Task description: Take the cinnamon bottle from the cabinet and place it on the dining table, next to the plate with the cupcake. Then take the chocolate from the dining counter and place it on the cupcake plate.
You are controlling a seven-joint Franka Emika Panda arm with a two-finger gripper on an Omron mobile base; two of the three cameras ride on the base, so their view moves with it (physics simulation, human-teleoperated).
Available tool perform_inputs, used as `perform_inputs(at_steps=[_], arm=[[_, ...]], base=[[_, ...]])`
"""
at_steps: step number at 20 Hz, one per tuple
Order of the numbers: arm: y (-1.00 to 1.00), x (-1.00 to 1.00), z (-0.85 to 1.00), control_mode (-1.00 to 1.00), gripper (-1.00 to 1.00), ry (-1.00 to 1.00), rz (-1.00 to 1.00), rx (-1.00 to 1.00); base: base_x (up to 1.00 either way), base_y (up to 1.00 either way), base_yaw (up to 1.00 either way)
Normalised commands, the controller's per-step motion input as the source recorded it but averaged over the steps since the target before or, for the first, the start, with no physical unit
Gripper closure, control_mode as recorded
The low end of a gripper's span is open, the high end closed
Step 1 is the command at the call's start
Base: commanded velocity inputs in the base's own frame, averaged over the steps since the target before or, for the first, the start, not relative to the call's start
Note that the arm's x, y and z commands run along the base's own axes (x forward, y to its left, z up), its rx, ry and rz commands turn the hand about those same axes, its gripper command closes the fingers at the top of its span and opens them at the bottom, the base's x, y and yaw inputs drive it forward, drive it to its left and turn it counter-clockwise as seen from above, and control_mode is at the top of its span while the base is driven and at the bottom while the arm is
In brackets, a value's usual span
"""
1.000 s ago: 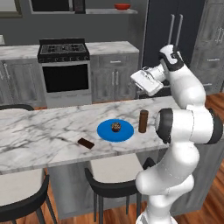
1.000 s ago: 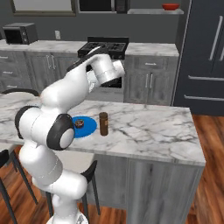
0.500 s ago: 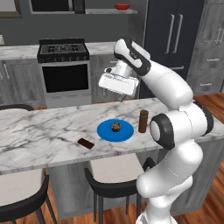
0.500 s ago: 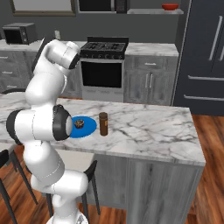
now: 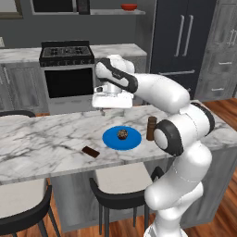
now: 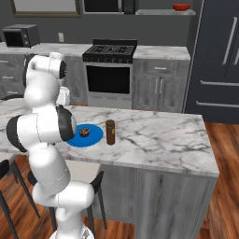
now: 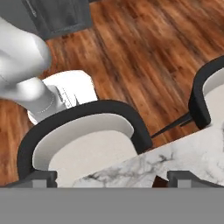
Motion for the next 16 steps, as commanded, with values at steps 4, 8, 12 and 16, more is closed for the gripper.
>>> perform_inputs(at_steps=[4,8,12,16], arm=[[0.36,0.04,-0.87,-1.0,-1.0,-0.35,0.01,-0.02],[0.4,0.04,-0.8,-1.0,-1.0,-0.19,0.03,0.0],[0.35,0.19,-0.44,-1.0,-1.0,0.0,0.14,0.0],[0.44,0.14,-0.41,-1.0,-1.0,0.0,0.26,0.0]], base=[[0.0,0.0,0.0],[0.0,0.0,0.0],[0.0,0.0,0.0],[0.0,0.0,0.0]])
